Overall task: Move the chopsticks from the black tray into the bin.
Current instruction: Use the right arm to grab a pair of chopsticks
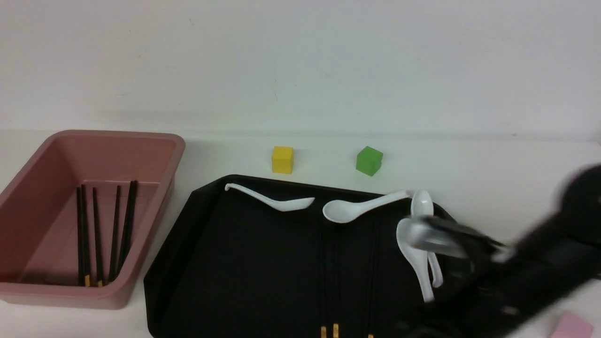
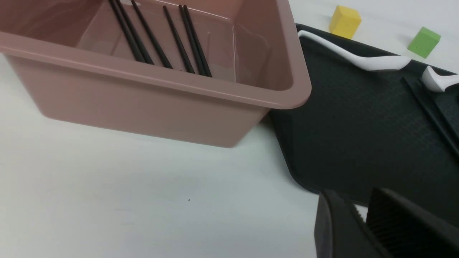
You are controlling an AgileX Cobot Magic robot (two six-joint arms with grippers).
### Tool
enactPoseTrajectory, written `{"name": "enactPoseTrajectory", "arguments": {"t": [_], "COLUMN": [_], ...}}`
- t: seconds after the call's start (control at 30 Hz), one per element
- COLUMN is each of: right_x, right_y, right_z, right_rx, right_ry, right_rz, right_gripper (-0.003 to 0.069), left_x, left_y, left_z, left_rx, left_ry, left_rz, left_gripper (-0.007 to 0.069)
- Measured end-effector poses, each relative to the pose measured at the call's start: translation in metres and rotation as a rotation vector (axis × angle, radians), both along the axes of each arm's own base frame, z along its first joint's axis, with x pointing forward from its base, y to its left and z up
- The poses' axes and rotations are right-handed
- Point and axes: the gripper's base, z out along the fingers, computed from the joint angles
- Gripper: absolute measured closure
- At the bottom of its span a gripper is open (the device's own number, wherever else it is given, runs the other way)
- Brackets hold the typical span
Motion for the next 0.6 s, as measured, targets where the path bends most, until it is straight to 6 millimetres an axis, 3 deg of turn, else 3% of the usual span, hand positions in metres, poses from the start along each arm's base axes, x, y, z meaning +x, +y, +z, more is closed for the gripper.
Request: {"name": "enactPoseTrajectory", "arguments": {"t": [0.17, 0.2, 0.3, 0.43, 0.6], "right_x": [0.019, 0.019, 0.033, 0.047, 0.063], "right_y": [0.053, 0.055, 0.084, 0.108, 0.117], "right_z": [0.000, 0.001, -0.003, -0.017, -0.038], "right_rx": [-0.117, -0.120, -0.241, -0.364, -0.437], "right_ry": [-0.052, -0.058, -0.101, -0.135, -0.141], "right_rz": [0.007, 0.006, -0.018, -0.075, -0.154], "right_gripper": [0.0419, 0.0419, 0.0419, 0.0419, 0.0407], "left_x": [0.000, 0.000, 0.000, 0.000, 0.000], "left_y": [0.000, 0.000, 0.000, 0.000, 0.000], "left_z": [0.000, 0.000, 0.000, 0.000, 0.000], "left_rx": [0.000, 0.000, 0.000, 0.000, 0.000], "left_ry": [0.000, 0.000, 0.000, 0.000, 0.001], "left_rz": [0.000, 0.000, 0.000, 0.000, 0.000], "left_gripper": [0.0479, 0.0479, 0.0479, 0.0479, 0.0479]}}
